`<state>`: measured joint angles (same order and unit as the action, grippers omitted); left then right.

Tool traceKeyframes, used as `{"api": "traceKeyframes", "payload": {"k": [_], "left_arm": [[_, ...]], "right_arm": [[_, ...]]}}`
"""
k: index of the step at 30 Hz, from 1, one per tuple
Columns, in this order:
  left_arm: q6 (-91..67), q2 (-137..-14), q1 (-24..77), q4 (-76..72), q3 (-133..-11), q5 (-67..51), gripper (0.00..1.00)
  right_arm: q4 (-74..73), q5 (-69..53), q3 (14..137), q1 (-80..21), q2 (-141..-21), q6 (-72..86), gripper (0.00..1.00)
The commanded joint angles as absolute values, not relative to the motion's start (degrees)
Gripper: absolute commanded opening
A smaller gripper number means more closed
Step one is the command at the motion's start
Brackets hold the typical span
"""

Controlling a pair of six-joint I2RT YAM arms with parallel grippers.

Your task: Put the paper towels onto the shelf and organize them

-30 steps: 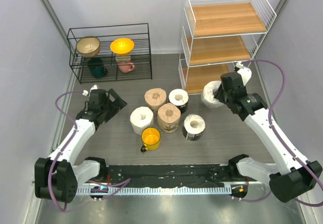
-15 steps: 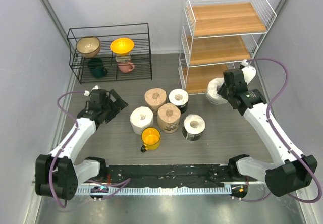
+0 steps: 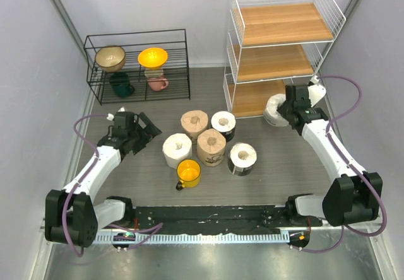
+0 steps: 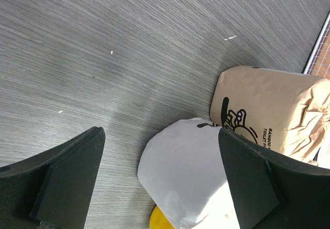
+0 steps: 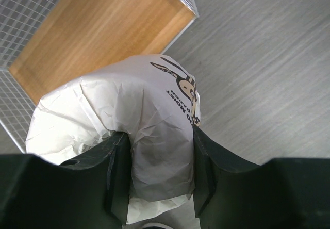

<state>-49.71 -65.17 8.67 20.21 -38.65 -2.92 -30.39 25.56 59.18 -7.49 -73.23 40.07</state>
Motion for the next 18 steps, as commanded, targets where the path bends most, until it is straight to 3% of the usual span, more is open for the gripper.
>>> {"api": "traceKeyframes", "payload": {"k": [1,18], "left_arm": [[-49.6,-63.1,9.1,19.6,-40.2,-3.6,0.98],[-50.0,-62.9,9.6,18.6,-38.8,-4.5,0.97]], "right_arm": [[-21.1,26.5,59.3,-7.1,-74.6,43.7,0.47],[-9.6,33.1,55.2,-6.7,-79.3,46.3,0.46]]}}
